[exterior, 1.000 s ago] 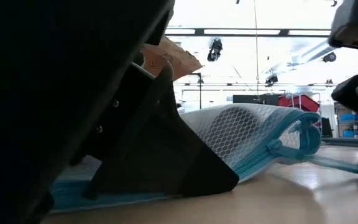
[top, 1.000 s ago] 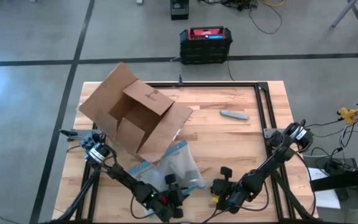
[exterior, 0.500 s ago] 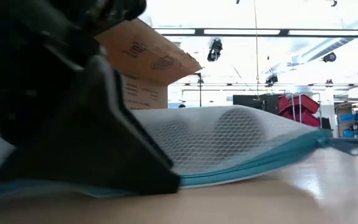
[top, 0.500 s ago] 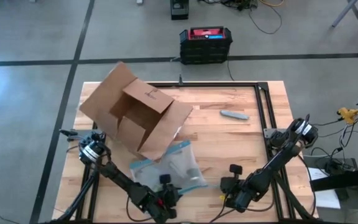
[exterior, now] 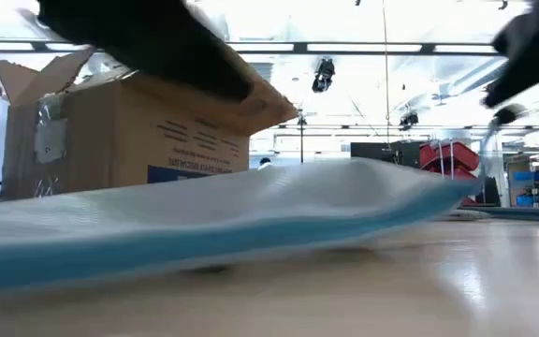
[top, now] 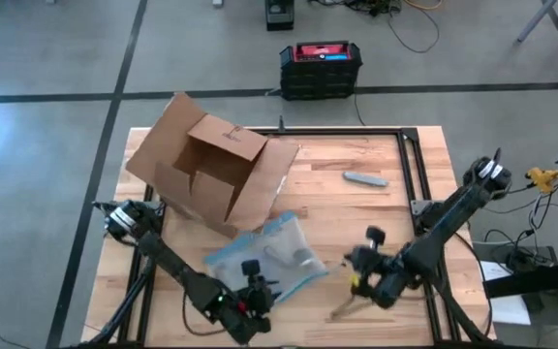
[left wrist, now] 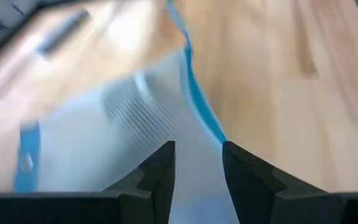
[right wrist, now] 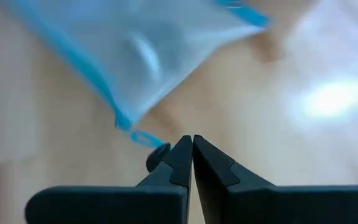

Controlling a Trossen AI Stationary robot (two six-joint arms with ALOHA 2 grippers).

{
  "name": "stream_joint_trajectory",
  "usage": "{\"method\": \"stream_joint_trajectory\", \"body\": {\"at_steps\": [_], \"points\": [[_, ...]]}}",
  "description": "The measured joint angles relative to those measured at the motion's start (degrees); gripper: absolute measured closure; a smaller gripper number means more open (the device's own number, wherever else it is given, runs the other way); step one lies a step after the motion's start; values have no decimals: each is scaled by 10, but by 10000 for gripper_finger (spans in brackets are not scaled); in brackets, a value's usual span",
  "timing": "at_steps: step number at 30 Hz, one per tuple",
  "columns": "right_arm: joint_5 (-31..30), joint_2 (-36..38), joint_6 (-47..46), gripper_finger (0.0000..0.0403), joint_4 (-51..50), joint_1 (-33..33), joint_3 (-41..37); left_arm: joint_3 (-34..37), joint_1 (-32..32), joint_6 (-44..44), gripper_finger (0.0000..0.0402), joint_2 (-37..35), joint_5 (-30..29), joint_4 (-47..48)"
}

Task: Unpack boxes
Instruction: Close the white zip bag, then break down the box until it is fully flat

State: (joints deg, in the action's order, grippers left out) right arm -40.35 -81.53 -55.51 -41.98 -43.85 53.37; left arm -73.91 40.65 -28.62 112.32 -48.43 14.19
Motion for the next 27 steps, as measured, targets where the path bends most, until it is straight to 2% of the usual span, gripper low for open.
{"method": "stream_joint_trajectory", "body": {"at_steps": [3, 7, 11, 14, 18, 22, 27], "points": [[0, 32, 10, 403, -26, 63, -7, 0, -36, 51, 283, -29, 4, -7], [37, 53, 53, 403, -41, 153, -10, -1, -97, 122, 283, -62, 17, -12], [51, 66, 81, 397, -70, 242, -11, 0, -153, 193, 283, -83, 72, -11], [98, 72, 122, 370, -77, 311, -11, 0, -188, 229, 283, -110, 118, -12], [178, 76, 190, 315, -76, 390, -11, 0, -218, 236, 283, -161, 196, -10], [238, 76, 227, 261, -78, 460, -11, -1, -220, 218, 283, -223, 204, -12], [334, 75, 268, 214, -77, 551, -11, -1, -220, 129, 283, -285, 203, -14]]}}
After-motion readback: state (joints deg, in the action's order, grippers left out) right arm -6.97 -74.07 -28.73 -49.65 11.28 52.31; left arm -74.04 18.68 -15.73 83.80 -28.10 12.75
